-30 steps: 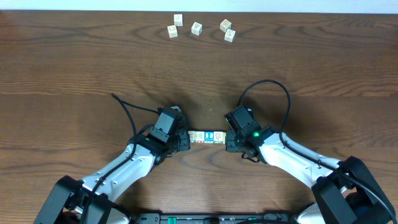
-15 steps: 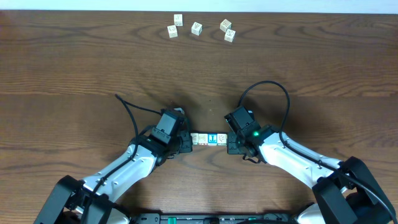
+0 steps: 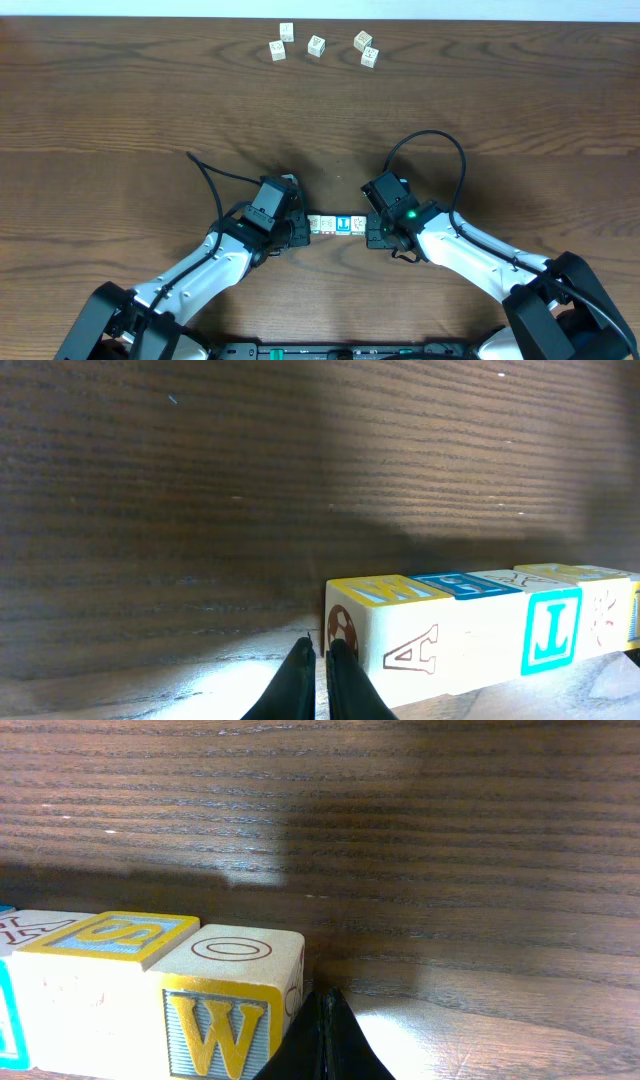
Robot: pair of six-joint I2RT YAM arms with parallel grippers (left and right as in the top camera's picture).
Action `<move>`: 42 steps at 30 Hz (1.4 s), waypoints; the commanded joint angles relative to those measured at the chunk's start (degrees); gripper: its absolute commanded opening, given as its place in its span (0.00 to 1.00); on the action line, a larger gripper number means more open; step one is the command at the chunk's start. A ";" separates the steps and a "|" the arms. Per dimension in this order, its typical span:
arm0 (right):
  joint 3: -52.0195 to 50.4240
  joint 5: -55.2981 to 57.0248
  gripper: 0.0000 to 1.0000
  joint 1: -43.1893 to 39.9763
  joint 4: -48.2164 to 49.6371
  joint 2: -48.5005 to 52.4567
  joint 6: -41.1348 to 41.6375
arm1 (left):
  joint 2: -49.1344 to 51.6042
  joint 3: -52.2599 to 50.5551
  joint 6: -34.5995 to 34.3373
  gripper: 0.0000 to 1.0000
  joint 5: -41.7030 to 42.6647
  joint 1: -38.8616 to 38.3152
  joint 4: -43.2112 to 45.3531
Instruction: Lift 5 blocks
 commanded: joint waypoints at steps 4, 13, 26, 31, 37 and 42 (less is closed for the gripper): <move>1.44 -7.56 0.01 1.46 1.27 0.02 -1.31 | -0.42 2.71 0.11 0.12 3.06 -2.14 0.94; 1.44 -7.58 0.01 1.49 1.22 0.02 -1.33 | -0.42 2.71 0.09 0.13 -3.93 -2.14 -0.63; 1.44 -7.82 0.01 1.49 1.20 0.02 -1.31 | -0.42 2.71 0.11 0.17 -13.42 -2.14 -4.52; 1.44 -7.80 0.01 1.49 1.20 0.02 -1.31 | -0.42 2.71 4.83 0.07 -14.32 -2.14 -5.11; 1.44 -7.80 0.01 1.49 1.20 0.02 -1.31 | -0.42 2.71 9.22 0.07 -14.36 -2.14 -5.11; 1.44 -7.80 0.01 1.49 1.01 0.02 -1.31 | -0.42 2.71 11.61 0.07 -16.04 -1.90 -5.18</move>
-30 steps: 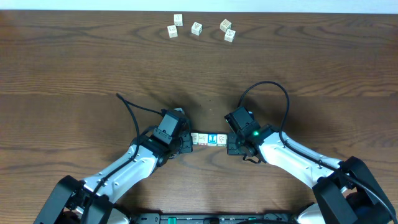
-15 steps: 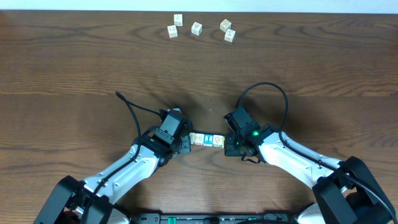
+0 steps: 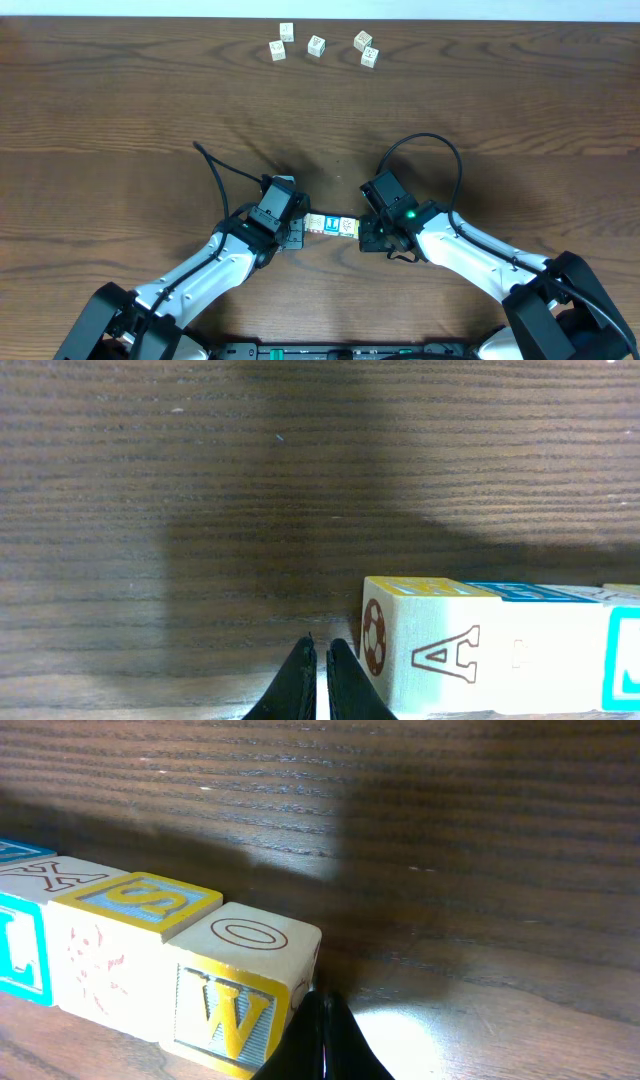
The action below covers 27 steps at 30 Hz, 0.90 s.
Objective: Lift 5 blocks
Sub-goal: 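Open both grippers and pull them away from the row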
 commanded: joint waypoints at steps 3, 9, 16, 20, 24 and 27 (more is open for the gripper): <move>1.40 -0.42 0.01 1.42 -0.31 0.00 -0.48 | -0.48 1.70 2.89 0.08 -6.29 1.31 -0.31; 1.40 -0.04 0.01 1.40 -0.31 0.00 -0.55 | -4.11 2.40 4.46 0.11 -9.88 7.74 -0.33; 1.40 4.48 0.01 0.81 -2.25 -0.04 -0.90 | -15.21 2.40 4.83 0.22 -10.01 15.85 -0.98; 1.40 6.78 0.02 -1.27 -4.42 -0.04 -0.83 | -20.04 2.40 4.83 0.26 -10.03 17.29 -2.91; 1.51 10.80 0.04 -5.40 -5.14 -0.11 0.35 | -22.36 2.40 4.83 0.32 -10.03 17.31 -4.20; 2.62 14.08 0.14 -9.38 -5.07 -0.59 0.61 | -23.32 2.40 5.84 0.32 -10.03 17.31 -4.20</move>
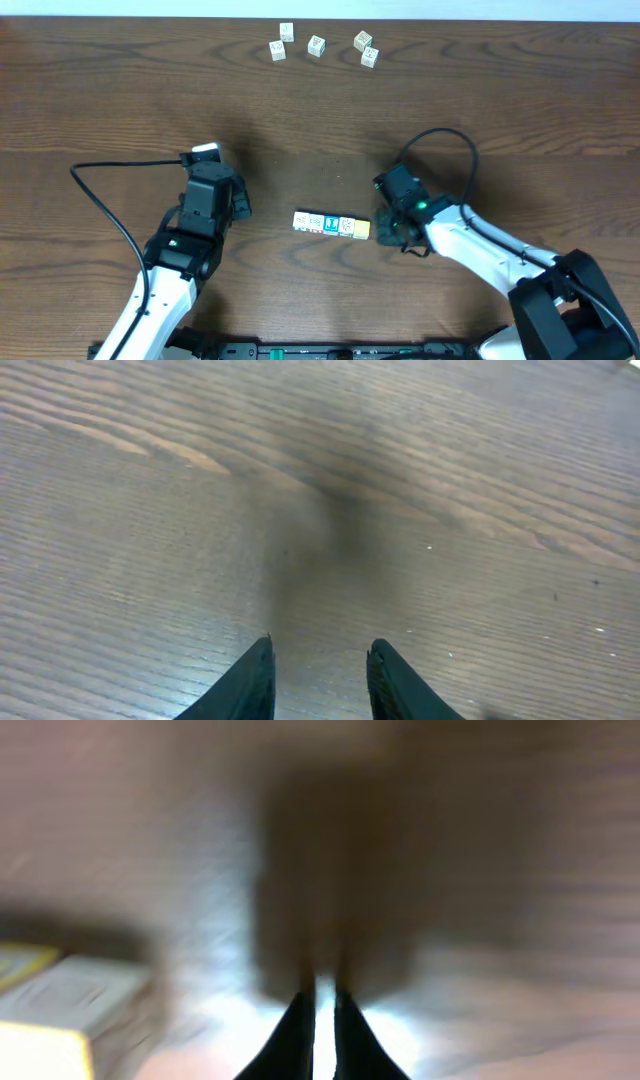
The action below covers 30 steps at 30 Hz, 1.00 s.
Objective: Lift 5 blocks
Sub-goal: 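Open both grippers and pull them away from the row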
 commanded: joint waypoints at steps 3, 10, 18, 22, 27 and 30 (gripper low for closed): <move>3.76 7.21 0.45 -8.74 0.98 -1.57 -0.24 | -2.89 1.64 3.19 0.36 -0.98 0.24 -0.22; 10.10 6.95 0.99 -18.12 14.43 -2.73 -9.70 | -13.70 1.64 3.37 0.44 -2.29 0.24 -0.42; 15.98 5.16 0.99 -19.74 32.89 -2.73 -25.05 | -29.11 1.64 10.47 0.59 -3.96 0.24 -2.12; 16.37 10.84 0.99 -19.76 41.51 -2.73 -28.37 | -35.98 1.64 10.86 0.74 -7.37 0.24 -3.69; 16.37 14.49 0.99 -19.76 43.43 -2.73 -28.37 | -39.50 1.64 10.84 0.75 -8.09 0.24 -4.02; 16.37 14.49 0.99 -19.78 40.63 -2.73 -28.35 | -40.00 1.64 10.84 0.76 -8.09 0.24 -4.02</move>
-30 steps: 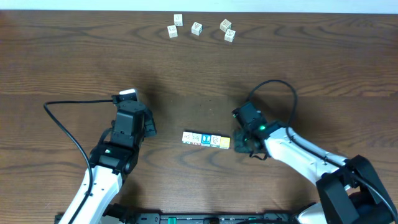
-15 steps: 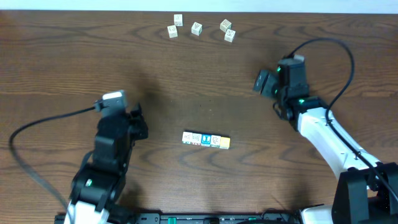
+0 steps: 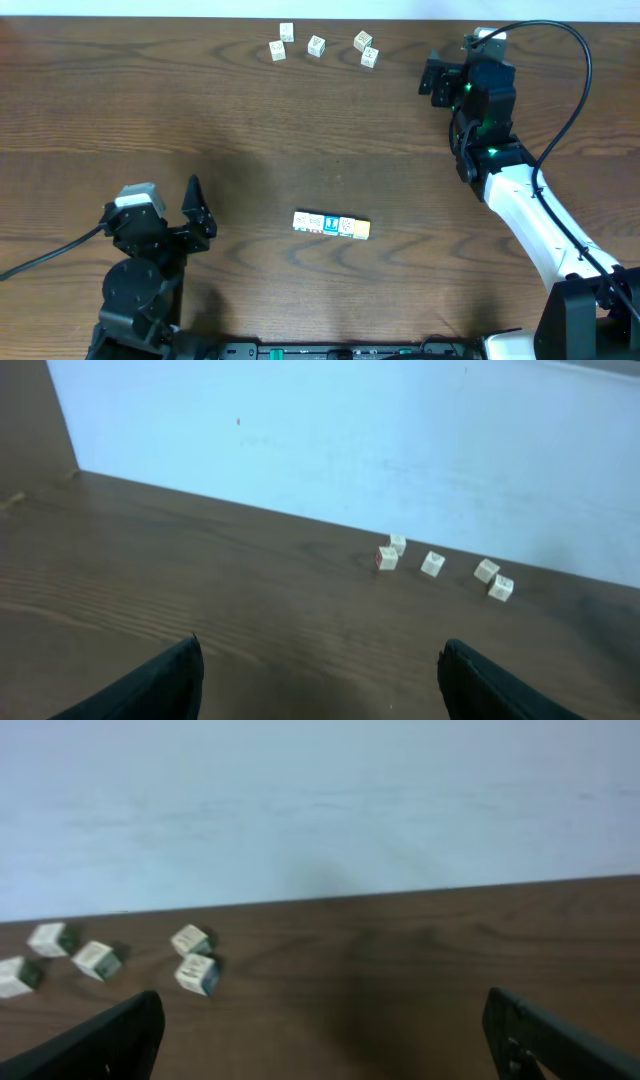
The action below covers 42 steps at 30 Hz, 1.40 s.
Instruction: Lift 5 blocks
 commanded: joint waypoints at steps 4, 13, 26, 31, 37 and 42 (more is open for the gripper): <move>0.61 2.51 0.99 -0.24 -4.72 -0.98 -1.49 | -0.76 1.44 0.87 0.76 -1.44 0.24 -0.09; 0.61 2.49 0.99 -0.20 -5.03 -0.98 -1.44 | -0.76 1.44 0.85 0.76 -1.44 0.24 -0.11; 0.59 2.49 0.99 -0.20 -25.33 -0.98 -1.44 | -0.76 1.44 1.64 0.77 -1.95 0.26 -0.20; 0.59 2.49 0.99 -0.20 -32.11 -0.98 -1.44 | -0.76 1.42 4.11 0.76 -2.95 0.24 -0.24; 0.59 2.49 0.99 -0.20 -35.85 -0.98 -1.46 | -0.87 1.31 10.97 0.77 -5.44 0.28 2.60; 0.59 2.49 0.99 -0.20 -36.24 -0.98 -1.46 | -3.48 -3.08 10.95 0.77 4.13 6.49 22.49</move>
